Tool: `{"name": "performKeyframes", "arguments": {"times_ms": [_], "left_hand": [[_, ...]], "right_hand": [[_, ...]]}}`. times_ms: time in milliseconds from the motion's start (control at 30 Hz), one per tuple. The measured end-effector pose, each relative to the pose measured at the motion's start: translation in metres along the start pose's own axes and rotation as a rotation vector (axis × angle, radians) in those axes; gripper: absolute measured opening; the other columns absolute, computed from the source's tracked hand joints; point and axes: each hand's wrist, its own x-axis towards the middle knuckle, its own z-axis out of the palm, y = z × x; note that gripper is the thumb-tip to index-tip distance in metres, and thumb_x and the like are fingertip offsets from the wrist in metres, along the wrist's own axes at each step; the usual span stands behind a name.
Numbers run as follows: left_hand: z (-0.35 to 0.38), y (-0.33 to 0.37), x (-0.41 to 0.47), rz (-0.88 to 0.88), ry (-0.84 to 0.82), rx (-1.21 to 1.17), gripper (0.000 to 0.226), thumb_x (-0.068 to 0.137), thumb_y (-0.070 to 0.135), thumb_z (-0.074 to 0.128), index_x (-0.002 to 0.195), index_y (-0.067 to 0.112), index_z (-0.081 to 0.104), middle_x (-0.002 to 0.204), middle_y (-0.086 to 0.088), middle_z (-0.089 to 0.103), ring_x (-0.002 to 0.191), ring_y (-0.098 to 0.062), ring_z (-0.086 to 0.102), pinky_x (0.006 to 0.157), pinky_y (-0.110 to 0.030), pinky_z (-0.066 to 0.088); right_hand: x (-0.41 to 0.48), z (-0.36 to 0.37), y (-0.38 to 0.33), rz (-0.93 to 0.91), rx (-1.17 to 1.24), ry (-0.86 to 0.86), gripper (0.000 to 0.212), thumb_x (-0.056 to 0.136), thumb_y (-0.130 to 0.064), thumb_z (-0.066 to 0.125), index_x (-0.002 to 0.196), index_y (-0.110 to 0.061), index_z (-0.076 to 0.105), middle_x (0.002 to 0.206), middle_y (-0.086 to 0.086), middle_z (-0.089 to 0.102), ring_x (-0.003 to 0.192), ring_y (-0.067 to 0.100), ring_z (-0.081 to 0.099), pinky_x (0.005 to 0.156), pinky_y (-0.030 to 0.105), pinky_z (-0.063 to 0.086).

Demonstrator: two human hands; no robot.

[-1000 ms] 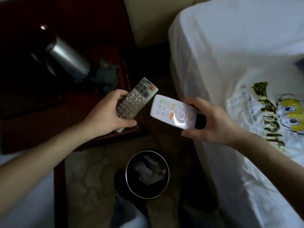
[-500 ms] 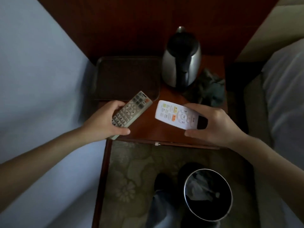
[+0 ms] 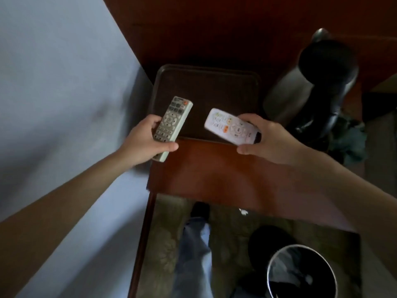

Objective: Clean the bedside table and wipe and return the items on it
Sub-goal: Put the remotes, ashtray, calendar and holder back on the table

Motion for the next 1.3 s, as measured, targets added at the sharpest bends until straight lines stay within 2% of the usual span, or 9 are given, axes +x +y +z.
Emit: {"name": "performKeyframes", "arguments": {"times_ms": [133,267,467,567,667,800,900,1100,1300], "left_hand": [[-0.002,-0.021,0.061,-0.029,-0.005,-0.029,0.068,0.066,0.028,0.082,0.123,0.02,0.046,0.107,0.009,0.056,0.094,-0.008,0.056,0.07,-0.017,0.041],[0.007,-0.035,0.096,-0.022,0.012,-0.016,0.066,0.064,0.027,0.083,0.12,0.019,0.049,0.109,0.007,0.059,0.095,-0.01,0.058,0.071,-0.016,0.041],[0.014,-0.031,0.121,0.03,0.066,0.053,0.068,0.064,0.031,0.082,0.121,0.016,0.049,0.108,0.007,0.052,0.094,-0.008,0.052,0.069,-0.016,0.038],[0.018,-0.025,0.131,0.018,0.098,0.105,0.073,0.061,0.033,0.083,0.123,0.015,0.049,0.113,0.002,0.05,0.096,-0.01,0.049,0.079,-0.023,0.037],[0.025,-0.02,0.136,0.027,0.146,0.152,0.073,0.06,0.036,0.082,0.123,0.017,0.05,0.117,-0.001,0.054,0.098,-0.012,0.052,0.08,-0.028,0.042],[0.03,-0.018,0.139,0.046,0.15,0.347,0.079,0.065,0.055,0.072,0.129,0.02,0.041,0.127,0.001,0.051,0.112,-0.018,0.052,0.084,-0.038,0.046],[0.025,-0.016,0.14,0.052,0.072,0.275,0.084,0.072,0.058,0.065,0.139,0.023,0.029,0.136,-0.001,0.044,0.118,-0.019,0.049,0.09,-0.04,0.044],[0.016,-0.016,0.138,0.108,-0.187,0.133,0.098,0.071,0.031,0.077,0.146,0.036,0.013,0.141,0.002,0.027,0.116,-0.014,0.042,0.098,-0.029,0.038],[0.021,-0.012,0.146,0.114,-0.096,0.124,0.099,0.068,0.028,0.079,0.146,0.036,0.017,0.138,0.001,0.034,0.118,-0.017,0.044,0.099,-0.031,0.038]], "right_hand": [[0.069,0.021,0.001,-0.026,-0.154,-0.059,0.075,0.075,-0.026,0.075,0.138,-0.032,0.035,0.132,-0.004,0.049,0.124,0.018,0.04,0.106,0.04,0.031],[0.119,0.032,0.016,-0.13,-0.539,-0.085,0.073,0.074,-0.025,0.074,0.137,-0.033,0.038,0.126,0.0,0.051,0.128,0.02,0.026,0.11,0.049,0.005],[0.13,0.034,0.031,-0.207,-0.432,0.028,0.068,0.082,-0.02,0.064,0.139,-0.04,0.034,0.149,0.0,0.027,0.141,0.027,0.003,0.11,0.063,0.002],[0.116,0.047,0.025,-0.149,-0.405,0.187,0.059,0.084,-0.048,0.039,0.142,-0.035,0.031,0.15,0.005,0.026,0.139,0.037,0.011,0.108,0.063,0.015],[0.12,0.062,0.027,-0.165,-0.528,0.029,0.065,0.081,-0.063,0.016,0.143,-0.044,0.019,0.157,-0.002,0.011,0.142,0.037,-0.001,0.109,0.063,0.004],[0.139,0.047,0.036,-0.292,-0.239,-0.044,0.05,0.079,-0.057,0.032,0.127,-0.048,0.042,0.153,-0.012,0.018,0.142,0.018,-0.009,0.112,0.059,-0.006],[0.133,0.04,0.037,-0.238,-0.042,0.137,0.041,0.08,-0.047,0.044,0.12,-0.041,0.048,0.151,-0.011,0.018,0.142,0.019,-0.007,0.112,0.054,0.003],[0.114,0.062,0.031,0.052,-0.179,0.151,0.085,0.085,-0.042,0.06,0.149,-0.026,0.007,0.157,-0.004,-0.011,0.143,0.018,-0.017,0.115,0.038,0.005],[0.138,0.065,0.021,0.112,-0.091,0.262,0.088,0.087,-0.039,0.059,0.149,-0.015,0.001,0.157,0.003,-0.013,0.143,0.02,-0.018,0.116,0.035,0.002]]}}
